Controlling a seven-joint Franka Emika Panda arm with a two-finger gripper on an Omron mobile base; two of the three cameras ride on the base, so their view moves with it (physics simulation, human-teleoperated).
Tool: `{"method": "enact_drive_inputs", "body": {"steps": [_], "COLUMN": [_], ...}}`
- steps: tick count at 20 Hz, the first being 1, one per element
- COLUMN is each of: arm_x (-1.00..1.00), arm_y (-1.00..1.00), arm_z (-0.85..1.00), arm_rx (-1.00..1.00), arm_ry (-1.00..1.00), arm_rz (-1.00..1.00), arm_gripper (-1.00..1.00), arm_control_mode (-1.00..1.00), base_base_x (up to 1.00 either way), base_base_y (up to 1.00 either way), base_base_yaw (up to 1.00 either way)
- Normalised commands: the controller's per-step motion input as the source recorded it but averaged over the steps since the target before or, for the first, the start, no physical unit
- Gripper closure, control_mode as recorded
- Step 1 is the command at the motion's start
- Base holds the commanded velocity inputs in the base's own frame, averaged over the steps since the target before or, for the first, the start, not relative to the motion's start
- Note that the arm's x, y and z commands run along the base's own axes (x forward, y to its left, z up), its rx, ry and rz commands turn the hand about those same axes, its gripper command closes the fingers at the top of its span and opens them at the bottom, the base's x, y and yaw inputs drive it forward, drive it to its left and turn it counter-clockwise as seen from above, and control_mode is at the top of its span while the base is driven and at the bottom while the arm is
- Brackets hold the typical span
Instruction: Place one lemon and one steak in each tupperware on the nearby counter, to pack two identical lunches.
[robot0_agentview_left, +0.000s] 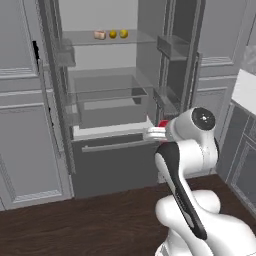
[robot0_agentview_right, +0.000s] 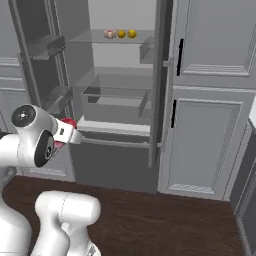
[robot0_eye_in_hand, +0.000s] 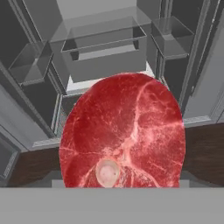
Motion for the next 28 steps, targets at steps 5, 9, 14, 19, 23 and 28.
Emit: {"method": "enact_drive_inputs", "body": {"steps": [5, 9, 14, 19, 23, 28], "arm_x": [0.0, 0.0, 0.0, 0.0, 0.0, 0.0], "arm_y": [0.0, 0.0, 0.0, 0.0, 0.0, 0.0], "arm_z": [0.0, 0.0, 0.0, 0.0, 0.0, 0.0], "arm_rx": [0.0, 0.0, 0.0, 0.0, 0.0, 0.0], "arm_ry": [0.0, 0.0, 0.0, 0.0, 0.0, 0.0], "arm_rz": [0.0, 0.0, 0.0, 0.0, 0.0, 0.0], "arm_gripper": [1.0, 1.0, 1.0, 1.0, 1.0, 1.0], "arm_control_mode": [1.0, 1.0, 1.0, 1.0, 1.0, 1.0], "base_base_x": [-0.58, -0.22, -0.03, 0.12, 0.35, 0.79], "base_base_y": [0.0, 0.0, -0.2, -0.64, -0.63, -0.39], "base_base_yaw": [-0.81, -0.93, -0.91, -0.85, -0.78, -0.52]}}
